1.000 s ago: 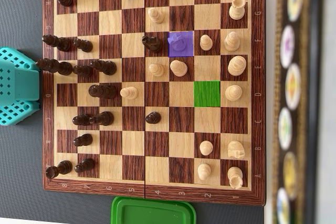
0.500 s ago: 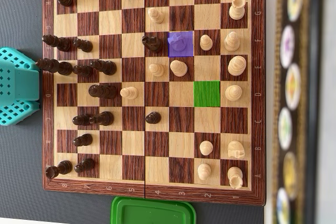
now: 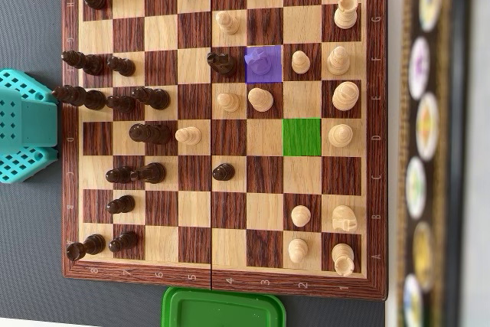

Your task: Play chess

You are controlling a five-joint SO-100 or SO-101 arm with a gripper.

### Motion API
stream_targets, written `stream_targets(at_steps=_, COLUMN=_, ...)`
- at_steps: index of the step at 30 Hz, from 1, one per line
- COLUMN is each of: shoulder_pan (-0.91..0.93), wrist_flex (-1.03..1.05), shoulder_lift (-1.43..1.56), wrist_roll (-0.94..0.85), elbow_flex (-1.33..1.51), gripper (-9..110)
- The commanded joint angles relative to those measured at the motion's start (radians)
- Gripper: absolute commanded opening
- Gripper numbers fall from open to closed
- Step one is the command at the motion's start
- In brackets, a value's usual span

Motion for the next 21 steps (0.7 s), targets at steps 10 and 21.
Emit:
stream_targets(at_steps=10, shoulder_pan=-0.006, wrist_flex=0.15, shoulder_lift=-0.008, wrist_roll=-0.006, elbow_flex=0.012, gripper=20)
stream_targets(at_steps=21, shoulder_pan=0.006, wrist_flex=0.581, shoulder_lift=-0.008, wrist_roll=-0.006, elbow_flex=-0.195, gripper=20)
